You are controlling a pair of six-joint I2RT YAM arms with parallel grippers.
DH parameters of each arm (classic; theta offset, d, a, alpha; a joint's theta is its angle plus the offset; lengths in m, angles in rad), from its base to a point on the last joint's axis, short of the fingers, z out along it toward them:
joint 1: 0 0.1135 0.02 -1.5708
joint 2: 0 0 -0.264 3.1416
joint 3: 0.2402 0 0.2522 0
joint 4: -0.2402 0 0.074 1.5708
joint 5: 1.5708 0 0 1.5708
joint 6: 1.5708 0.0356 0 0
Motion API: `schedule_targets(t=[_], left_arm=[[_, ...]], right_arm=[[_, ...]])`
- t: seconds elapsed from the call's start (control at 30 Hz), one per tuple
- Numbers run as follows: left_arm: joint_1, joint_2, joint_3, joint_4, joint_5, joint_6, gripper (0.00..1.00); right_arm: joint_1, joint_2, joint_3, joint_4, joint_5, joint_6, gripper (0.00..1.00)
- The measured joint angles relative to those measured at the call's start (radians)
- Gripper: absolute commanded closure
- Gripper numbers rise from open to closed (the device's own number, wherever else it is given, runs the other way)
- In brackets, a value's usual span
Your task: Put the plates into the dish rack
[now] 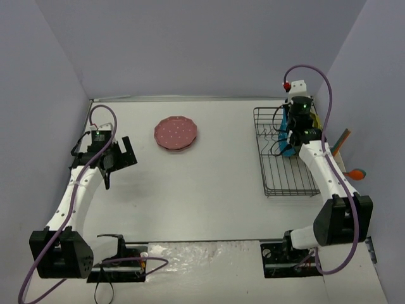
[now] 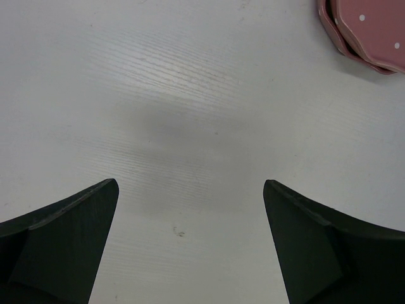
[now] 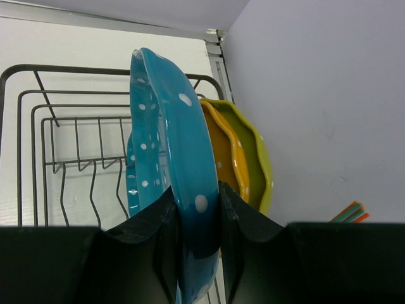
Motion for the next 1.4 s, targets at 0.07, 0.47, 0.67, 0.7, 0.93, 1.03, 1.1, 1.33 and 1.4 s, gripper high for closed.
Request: schedule_targets(t=[0.07,0.47,0.67,0.7,0.93,1.03,1.1,1.33,1.4], left_arm=[[0.004,0.000,0.000,0.000,0.009,-0.001,0.03],[0.009,-0.006,-0.008,0.003,0.026,-0.002,0.03],[0.009,-0.006,-0.008,0.003,0.028,-0.002,0.03],[0.009,-0.006,-0.008,0.003,0.030,-0.003,0.03],[0.009,-0.006,-0.010,0.005,0.039,-0.008,0.03],[0.009,-0.006,-0.011,0.008,0.046,-0.020,0.03],[0.009,-0.006,-0.011,0.009,0.049,-0.026,0.03],[0.009,0.000,-0.019,0.038,0.085,-0.074,0.03],[0.006,0.020,-0.019,0.050,0.099,-0.101,0.03]], right_arm=[[-0.001,0.017,-0.002,0.010,-0.008,0.001,1.00],[-0.006,0.087,-0.116,0.111,-0.062,0.061,1.00],[-0.011,0.094,-0.163,0.158,-0.069,0.109,0.83],[-0.011,0.094,-0.167,0.166,-0.069,0.115,0.74],[-0.012,0.089,-0.180,0.229,-0.078,0.156,0.43],[-0.012,0.072,-0.180,0.229,-0.089,0.170,0.32],[-0.012,0.052,-0.179,0.224,-0.097,0.177,0.26],[-0.009,-0.062,-0.159,0.183,-0.143,0.214,0.05],[-0.009,-0.119,-0.154,0.173,-0.166,0.258,0.02]])
